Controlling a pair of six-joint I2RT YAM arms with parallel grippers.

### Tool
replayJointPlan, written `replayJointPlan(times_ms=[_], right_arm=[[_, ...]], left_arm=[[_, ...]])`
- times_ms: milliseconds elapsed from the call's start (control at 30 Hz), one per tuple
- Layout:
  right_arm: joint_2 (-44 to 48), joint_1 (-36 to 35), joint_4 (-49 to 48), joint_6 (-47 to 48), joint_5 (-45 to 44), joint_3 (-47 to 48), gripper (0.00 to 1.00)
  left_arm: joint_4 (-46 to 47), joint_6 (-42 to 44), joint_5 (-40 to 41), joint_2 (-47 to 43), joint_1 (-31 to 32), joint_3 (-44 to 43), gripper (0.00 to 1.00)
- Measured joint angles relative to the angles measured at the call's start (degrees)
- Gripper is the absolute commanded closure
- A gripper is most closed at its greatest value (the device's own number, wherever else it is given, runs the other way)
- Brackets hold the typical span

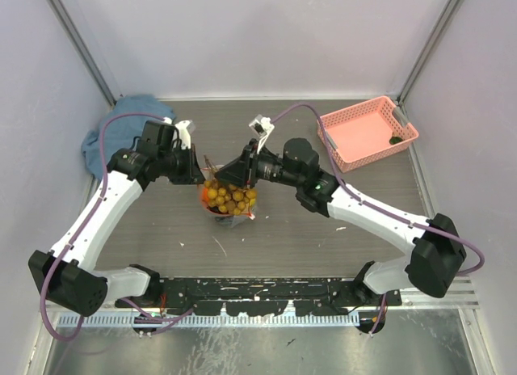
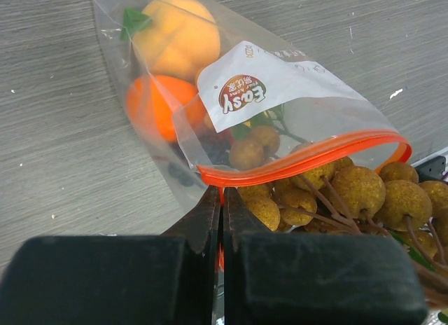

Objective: Place the food in the zip-top bag and seal the zipper
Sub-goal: Place the fake fruit in the zipper food storage bag.

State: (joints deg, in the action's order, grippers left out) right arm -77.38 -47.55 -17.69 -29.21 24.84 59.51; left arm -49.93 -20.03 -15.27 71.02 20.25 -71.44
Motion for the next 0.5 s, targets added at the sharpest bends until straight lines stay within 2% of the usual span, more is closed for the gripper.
replayJointPlan(times_ms=[300, 500], right_arm=[[-0.7, -2.9, -9.6, -1.6, -4.7, -4.8, 0.9], [-2.7, -3.1, -16.2, -2.0, -7.1, -10.1, 0.86]], left_arm=[[0.0, -0.1, 0.0, 0.0, -0.2, 0.0, 1.0], [0.0, -0.1, -0.2, 0.0, -0.2, 0.0, 1.0]])
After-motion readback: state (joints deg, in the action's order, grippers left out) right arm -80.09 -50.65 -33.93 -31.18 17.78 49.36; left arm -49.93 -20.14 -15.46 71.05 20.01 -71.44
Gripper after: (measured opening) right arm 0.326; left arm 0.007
